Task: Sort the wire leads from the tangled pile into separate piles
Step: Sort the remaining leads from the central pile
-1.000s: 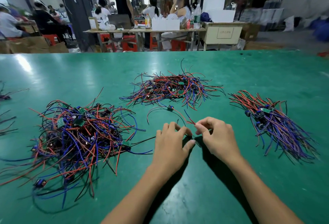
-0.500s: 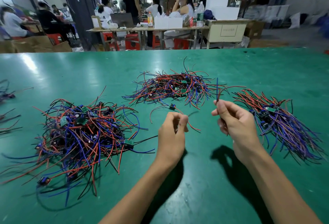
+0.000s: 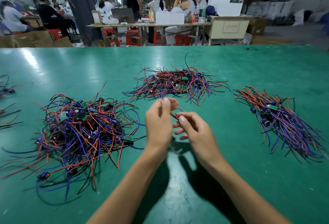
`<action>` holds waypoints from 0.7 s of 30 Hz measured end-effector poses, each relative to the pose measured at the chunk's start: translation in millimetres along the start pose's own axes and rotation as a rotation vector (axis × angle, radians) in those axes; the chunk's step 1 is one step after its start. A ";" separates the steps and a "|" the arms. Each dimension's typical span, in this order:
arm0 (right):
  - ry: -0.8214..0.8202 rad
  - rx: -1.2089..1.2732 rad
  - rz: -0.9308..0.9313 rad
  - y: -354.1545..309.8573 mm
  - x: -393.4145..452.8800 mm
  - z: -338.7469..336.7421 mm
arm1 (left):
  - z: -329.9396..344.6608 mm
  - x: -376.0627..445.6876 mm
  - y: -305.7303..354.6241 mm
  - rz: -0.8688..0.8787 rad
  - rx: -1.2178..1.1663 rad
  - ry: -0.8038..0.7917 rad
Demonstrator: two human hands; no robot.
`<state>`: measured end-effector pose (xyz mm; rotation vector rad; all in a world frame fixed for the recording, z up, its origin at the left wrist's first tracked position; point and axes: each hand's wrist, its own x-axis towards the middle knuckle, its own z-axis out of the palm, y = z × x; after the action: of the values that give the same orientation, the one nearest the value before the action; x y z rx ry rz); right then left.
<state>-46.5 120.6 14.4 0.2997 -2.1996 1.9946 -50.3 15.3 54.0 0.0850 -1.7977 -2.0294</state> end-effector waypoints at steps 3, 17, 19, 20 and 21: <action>-0.091 -0.383 -0.105 5.4 -0.3 16.3 | -41.3 29.8 20.2 0.357 0.320 0.195; -0.073 -0.859 -0.259 11.2 4.6 41.2 | -88.7 45.4 22.1 0.483 1.172 -0.044; 0.030 -0.837 -0.340 9.3 5.5 37.0 | -76.4 38.7 16.1 0.410 1.159 -0.440; 0.072 -0.832 -0.369 8.9 6.1 34.9 | -71.9 36.8 10.7 0.352 1.177 -0.561; 0.093 -0.822 -0.380 9.2 6.5 32.6 | -68.3 36.0 6.5 0.307 1.184 -0.617</action>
<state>-54.5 88.7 3.9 0.4422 -2.4370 0.8022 -59.3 -61.5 57.7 -0.4820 -2.9112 -0.5747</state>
